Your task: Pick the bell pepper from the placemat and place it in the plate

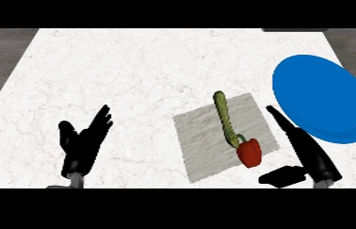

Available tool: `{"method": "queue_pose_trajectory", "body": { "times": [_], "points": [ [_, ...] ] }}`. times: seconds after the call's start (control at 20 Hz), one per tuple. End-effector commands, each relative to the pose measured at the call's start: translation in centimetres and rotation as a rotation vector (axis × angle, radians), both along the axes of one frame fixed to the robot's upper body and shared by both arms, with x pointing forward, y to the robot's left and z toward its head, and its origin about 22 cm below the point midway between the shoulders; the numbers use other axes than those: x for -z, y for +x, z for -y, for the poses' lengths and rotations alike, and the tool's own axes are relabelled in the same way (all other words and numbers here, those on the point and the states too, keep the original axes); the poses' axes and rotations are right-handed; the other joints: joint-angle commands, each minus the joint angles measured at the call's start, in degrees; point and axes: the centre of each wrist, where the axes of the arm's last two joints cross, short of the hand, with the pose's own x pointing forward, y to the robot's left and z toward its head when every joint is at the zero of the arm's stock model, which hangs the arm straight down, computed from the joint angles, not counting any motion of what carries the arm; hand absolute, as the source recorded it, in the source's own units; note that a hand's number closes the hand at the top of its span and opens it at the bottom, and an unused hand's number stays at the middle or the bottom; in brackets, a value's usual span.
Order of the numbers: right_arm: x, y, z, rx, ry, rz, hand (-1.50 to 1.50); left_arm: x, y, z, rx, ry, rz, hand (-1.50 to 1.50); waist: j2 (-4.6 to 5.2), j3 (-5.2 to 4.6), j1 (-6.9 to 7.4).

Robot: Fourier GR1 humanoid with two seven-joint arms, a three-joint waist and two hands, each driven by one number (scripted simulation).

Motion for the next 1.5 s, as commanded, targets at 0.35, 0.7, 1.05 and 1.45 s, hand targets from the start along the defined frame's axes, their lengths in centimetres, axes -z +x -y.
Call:
{"method": "queue_pose_trajectory", "body": {
  "times": [0.35,0.7,1.05,1.45],
  "points": [
    [3.9,1.1,-2.1,-0.041,-0.039,-0.044,-1.50,0.2,0.7,1.4,0.002,0.003,0.012,0.00,0.03,0.02,-0.03],
    [4.9,2.0,-2.5,-0.165,-0.130,-0.048,1.50,0.9,0.4,1.1,-0.006,-0.006,-0.007,0.00,0.03,0.02,0.06],
    [6.0,1.8,-3.6,-0.132,-0.165,0.019,1.50,-0.5,0.9,0.2,-0.003,-0.014,0.008,0.00,0.01,0.02,-0.01],
    [2.3,8.7,-7.7,0.551,-0.292,-0.059,1.50,0.5,0.3,1.6,0.053,0.004,0.008,0.00,1.16,-0.47,3.30]
  ]
}}
